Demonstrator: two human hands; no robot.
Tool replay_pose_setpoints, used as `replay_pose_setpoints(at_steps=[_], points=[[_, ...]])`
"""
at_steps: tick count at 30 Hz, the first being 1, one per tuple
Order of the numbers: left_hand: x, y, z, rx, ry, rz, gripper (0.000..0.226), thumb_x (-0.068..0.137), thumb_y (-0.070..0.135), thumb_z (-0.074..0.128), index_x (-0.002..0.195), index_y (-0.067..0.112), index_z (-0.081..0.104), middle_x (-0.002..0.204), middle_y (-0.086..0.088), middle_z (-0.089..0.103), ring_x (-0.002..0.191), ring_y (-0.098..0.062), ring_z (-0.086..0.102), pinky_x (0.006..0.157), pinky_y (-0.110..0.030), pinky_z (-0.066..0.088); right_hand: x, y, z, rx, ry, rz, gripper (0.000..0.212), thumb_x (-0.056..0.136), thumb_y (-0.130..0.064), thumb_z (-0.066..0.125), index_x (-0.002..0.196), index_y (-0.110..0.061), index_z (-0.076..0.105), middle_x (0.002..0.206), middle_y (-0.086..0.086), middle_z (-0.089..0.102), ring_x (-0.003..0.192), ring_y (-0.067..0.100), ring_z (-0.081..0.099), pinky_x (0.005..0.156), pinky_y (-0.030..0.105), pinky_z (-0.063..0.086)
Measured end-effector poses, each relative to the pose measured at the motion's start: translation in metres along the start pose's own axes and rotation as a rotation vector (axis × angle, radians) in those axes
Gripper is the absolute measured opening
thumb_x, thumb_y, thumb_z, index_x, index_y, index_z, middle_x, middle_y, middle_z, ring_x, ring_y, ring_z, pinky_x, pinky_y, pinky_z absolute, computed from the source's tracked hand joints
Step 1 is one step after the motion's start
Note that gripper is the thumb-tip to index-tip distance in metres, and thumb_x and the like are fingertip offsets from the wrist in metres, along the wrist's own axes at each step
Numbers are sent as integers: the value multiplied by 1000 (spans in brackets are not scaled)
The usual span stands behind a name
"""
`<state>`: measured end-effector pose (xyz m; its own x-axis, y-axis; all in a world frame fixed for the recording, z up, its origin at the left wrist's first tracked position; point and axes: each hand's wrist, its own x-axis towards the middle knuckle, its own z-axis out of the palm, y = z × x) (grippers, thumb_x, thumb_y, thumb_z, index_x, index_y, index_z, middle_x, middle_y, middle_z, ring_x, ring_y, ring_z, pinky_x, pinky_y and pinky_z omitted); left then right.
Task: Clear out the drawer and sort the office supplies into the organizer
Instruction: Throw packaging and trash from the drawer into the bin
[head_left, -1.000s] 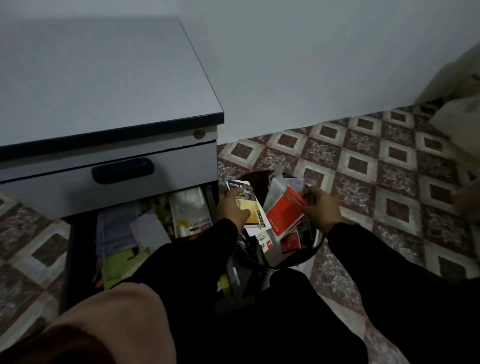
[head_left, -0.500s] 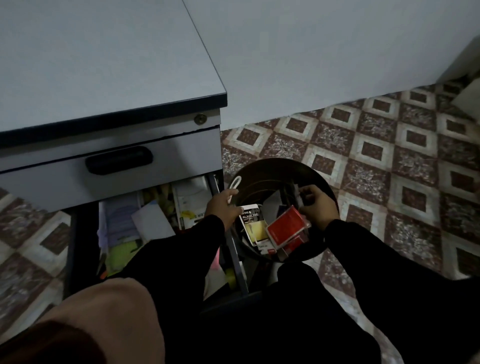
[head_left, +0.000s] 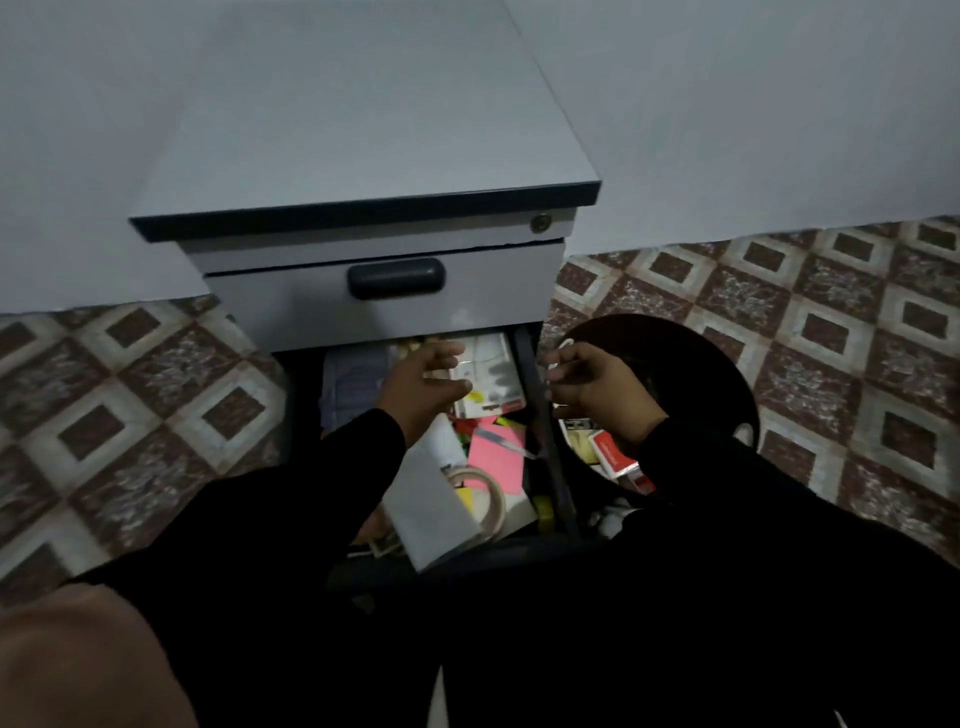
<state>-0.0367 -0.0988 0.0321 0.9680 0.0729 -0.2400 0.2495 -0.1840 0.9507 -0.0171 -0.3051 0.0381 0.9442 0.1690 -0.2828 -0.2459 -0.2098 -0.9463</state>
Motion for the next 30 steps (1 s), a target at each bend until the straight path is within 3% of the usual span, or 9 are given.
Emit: replay_pose_setpoints(at_steps=[3, 7, 10, 13, 16, 18, 21, 26, 30], points=[[-17, -15, -32, 38, 41, -36, 38, 85, -5, 61, 119, 10, 55, 107, -6, 50, 80, -17, 53, 59, -18, 45, -3, -5, 28, -24, -81, 21, 31, 82, 16, 56, 100, -9, 53, 83, 4, 50, 69, 20, 53, 56, 23, 50], [-31, -43, -60, 65, 81, -101, 40, 83, -6, 62, 120, 6, 54, 108, -9, 50, 98, -23, 51, 84, -31, 43, -2, -1, 58, -89, -146, 60, 32, 79, 16, 59, 100, -8, 55, 88, 9, 52, 69, 21, 52, 55, 22, 50], [-35, -65, -70, 92, 111, -131, 37, 82, -5, 64, 114, 10, 55, 104, -8, 51, 94, -22, 51, 82, -31, 43, 1, 10, 75, -120, -179, 107, 31, 79, 14, 61, 100, -8, 56, 85, 7, 54, 66, 18, 53, 52, 21, 50], [-36, -83, -74, 93, 113, -191, 43, 82, -7, 63, 123, 2, 53, 101, -8, 50, 94, -23, 50, 75, -28, 44, 3, 23, 90, -137, -198, 156, 32, 79, 16, 59, 103, -5, 55, 81, 6, 55, 63, 16, 52, 52, 20, 48], [-34, -96, -74, 102, 88, -261, 51, 82, -3, 65, 130, 5, 48, 121, -17, 49, 102, -29, 51, 83, -33, 44, 6, 39, 101, -253, -223, 167, 40, 76, 12, 65, 111, -3, 54, 94, 15, 56, 62, 12, 49, 47, 11, 44], [-33, -100, -73, 148, 56, -281, 57, 82, 0, 67, 133, 8, 46, 133, -17, 45, 112, -29, 50, 89, -32, 44, 8, 48, 107, -340, -267, 184, 51, 73, 6, 71, 118, -7, 50, 102, 17, 55, 62, 12, 48, 47, 12, 43], [-31, -105, -72, 178, 23, -315, 63, 82, 4, 68, 139, 11, 40, 139, -14, 42, 123, -30, 46, 84, -27, 43, 9, 59, 115, -378, -309, 225, 65, 71, 3, 75, 125, -13, 42, 99, 10, 50, 75, 17, 53, 55, 18, 46], [-25, -107, -71, 46, 58, -344, 68, 81, -4, 66, 140, 8, 36, 134, -15, 41, 114, -29, 48, 89, -37, 46, 14, 62, 127, -216, -285, 284, 71, 73, 16, 65, 132, -13, 37, 100, 11, 51, 77, 19, 54, 55, 23, 47], [-12, -109, -78, 33, 106, -266, 58, 79, -6, 66, 131, 5, 44, 120, -11, 49, 106, -25, 52, 85, -30, 45, 28, 54, 129, -136, -224, 206, 62, 75, 19, 58, 121, -20, 44, 101, 8, 48, 83, 20, 52, 57, 26, 47]])
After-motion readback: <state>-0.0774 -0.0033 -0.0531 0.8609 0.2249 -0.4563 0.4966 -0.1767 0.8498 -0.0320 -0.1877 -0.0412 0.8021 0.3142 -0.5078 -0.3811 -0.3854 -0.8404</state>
